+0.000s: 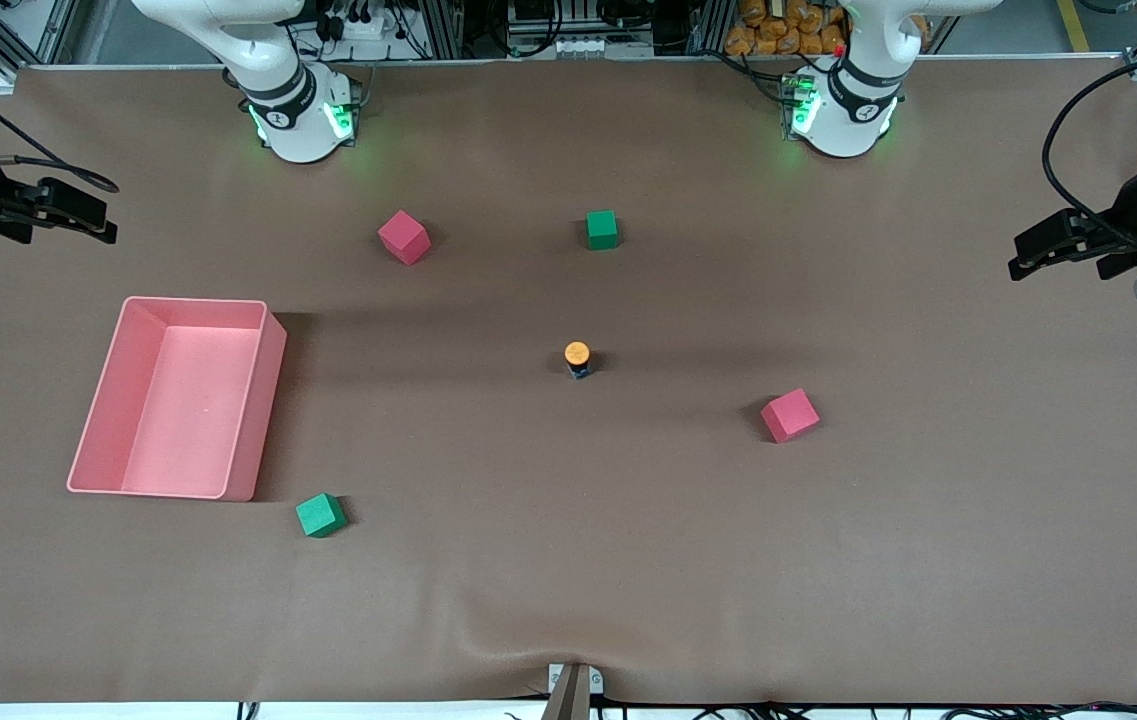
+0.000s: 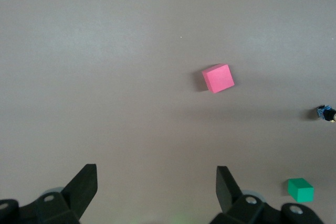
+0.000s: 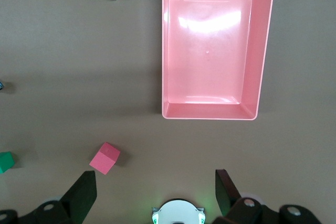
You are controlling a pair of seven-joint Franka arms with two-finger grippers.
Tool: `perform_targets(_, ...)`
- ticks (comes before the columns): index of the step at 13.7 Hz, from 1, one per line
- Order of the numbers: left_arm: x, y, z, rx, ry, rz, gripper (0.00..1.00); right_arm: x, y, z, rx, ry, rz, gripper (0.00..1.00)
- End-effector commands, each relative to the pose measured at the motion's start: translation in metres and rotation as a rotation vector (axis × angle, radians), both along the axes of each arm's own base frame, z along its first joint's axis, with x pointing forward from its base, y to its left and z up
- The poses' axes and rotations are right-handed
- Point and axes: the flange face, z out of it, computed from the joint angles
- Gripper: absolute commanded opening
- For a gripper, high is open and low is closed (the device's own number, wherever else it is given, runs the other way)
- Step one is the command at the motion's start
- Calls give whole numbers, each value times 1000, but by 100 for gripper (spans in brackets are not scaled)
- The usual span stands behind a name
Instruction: Place and upright button with both arms
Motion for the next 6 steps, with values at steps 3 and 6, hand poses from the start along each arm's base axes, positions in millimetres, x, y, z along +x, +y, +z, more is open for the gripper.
perform_targets(3, 9, 0, -5, 47, 4, -14, 100, -3, 2, 3, 8, 0, -9, 100)
perform_targets(6, 10, 2, -4, 45, -5, -11, 100, -3, 2, 3, 8, 0, -9, 100)
